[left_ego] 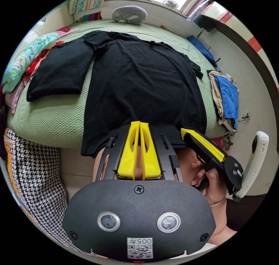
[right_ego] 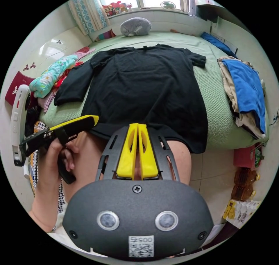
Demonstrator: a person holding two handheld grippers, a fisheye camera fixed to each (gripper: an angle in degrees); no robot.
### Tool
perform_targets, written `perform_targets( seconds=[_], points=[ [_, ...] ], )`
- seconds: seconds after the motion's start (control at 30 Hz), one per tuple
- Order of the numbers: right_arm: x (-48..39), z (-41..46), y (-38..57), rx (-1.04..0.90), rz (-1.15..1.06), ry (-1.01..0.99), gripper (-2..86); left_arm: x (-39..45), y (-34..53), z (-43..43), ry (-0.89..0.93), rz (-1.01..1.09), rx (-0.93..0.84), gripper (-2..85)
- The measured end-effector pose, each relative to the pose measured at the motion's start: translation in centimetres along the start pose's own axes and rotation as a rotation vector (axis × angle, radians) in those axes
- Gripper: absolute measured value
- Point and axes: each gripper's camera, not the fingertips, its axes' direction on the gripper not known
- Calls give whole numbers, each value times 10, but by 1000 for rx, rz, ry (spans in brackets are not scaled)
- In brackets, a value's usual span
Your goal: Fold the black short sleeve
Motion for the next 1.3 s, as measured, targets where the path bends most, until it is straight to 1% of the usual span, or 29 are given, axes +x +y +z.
perform_targets(
  seconds=[0.27,0.47,0.53,0.57,0.63,0.67,0.7,0.8,0.87,0.97,1.0,1.03,1.1,1.13,1.2,1.3],
  points=[
    [29,-18,0,49,55,-120,-11,-7,-2,10,68,-6,29,-7],
    [57,-44,-2,149,70,-267,-9,-2,-3,3,172,98,137,-7],
    [69,-66,-4,273,31,-258,-7,10,-13,3,148,153,187,-7],
    [72,-71,-6,303,12,-249,-7,14,-17,5,142,172,194,-7],
    [81,-87,-19,402,-173,-133,-1,33,-36,14,160,266,221,-6],
    [85,-89,-24,419,-181,-98,2,39,-42,18,170,291,231,-5],
    [96,-93,-39,436,-160,-37,10,49,-53,26,183,335,253,-5],
    [130,-97,-86,451,-119,4,47,74,-85,53,191,423,269,-3],
    [150,-93,-118,461,-105,63,73,85,-104,72,198,444,262,-2],
    [184,-74,-176,420,-45,163,86,94,-123,105,207,467,237,-2],
    [198,-65,-201,391,-17,184,87,93,-126,118,201,476,211,-2],
    [211,-55,-225,364,6,198,88,91,-130,129,206,466,148,-2],
    [231,-40,-261,319,57,182,93,87,-134,139,251,461,97,-2],
    [246,-31,-283,290,105,150,101,85,-135,141,269,483,124,-3],
    [267,-21,-312,270,185,84,106,84,-141,145,247,488,149,-3],
    [291,-4,-346,246,291,121,108,81,-156,160,239,436,119,-3]
  ],
)
